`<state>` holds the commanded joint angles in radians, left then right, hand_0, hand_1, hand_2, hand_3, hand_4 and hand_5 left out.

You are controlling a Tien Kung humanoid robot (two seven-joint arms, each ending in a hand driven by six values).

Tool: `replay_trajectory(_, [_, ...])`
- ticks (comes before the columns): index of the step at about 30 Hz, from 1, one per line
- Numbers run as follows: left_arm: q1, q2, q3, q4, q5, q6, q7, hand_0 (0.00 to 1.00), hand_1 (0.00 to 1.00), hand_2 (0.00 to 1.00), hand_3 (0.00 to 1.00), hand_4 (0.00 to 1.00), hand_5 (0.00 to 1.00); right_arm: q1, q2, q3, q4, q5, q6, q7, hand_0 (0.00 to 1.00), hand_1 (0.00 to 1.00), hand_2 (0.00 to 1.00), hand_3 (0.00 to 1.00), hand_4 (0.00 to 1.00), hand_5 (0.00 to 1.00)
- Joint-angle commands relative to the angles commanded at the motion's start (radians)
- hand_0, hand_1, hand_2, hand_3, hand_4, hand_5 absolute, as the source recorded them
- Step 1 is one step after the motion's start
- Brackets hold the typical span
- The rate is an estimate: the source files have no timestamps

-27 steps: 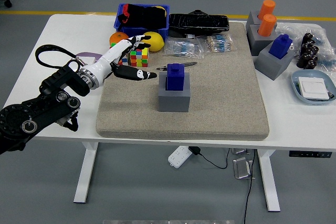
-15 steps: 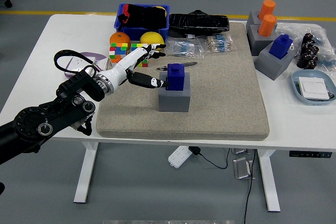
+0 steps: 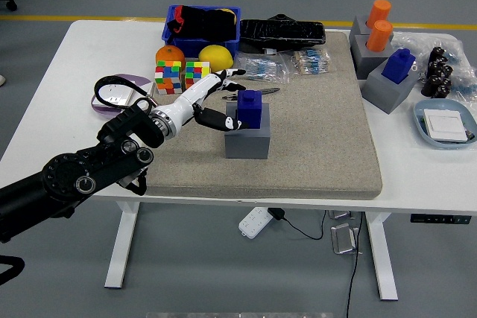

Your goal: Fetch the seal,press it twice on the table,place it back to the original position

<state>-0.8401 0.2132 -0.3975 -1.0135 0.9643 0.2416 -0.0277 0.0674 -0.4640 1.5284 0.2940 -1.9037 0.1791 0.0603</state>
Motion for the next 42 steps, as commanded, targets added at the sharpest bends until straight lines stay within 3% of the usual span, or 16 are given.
replay_trajectory(14, [0.009,-0.031,0.002,0.022,-0.009,0.005,-0.001,0.948,0.818,0.777,0.954,0.912,0.002,-0.001,0.0,-0.004,0.001,0.0,0.0,0.0,0.803,0.699,0.684,0.648,0.788,0.472])
replay_trajectory(42, [0.026,-0.082,0.004,0.096,-0.08,0.045,-0.065,0.873,0.724,0.716,0.935,0.786,0.002,-0.001,0.002,-0.009,0.001,0.003,0.001,0.0,0.803,0.699,0.687,0.649,0.793,0.475])
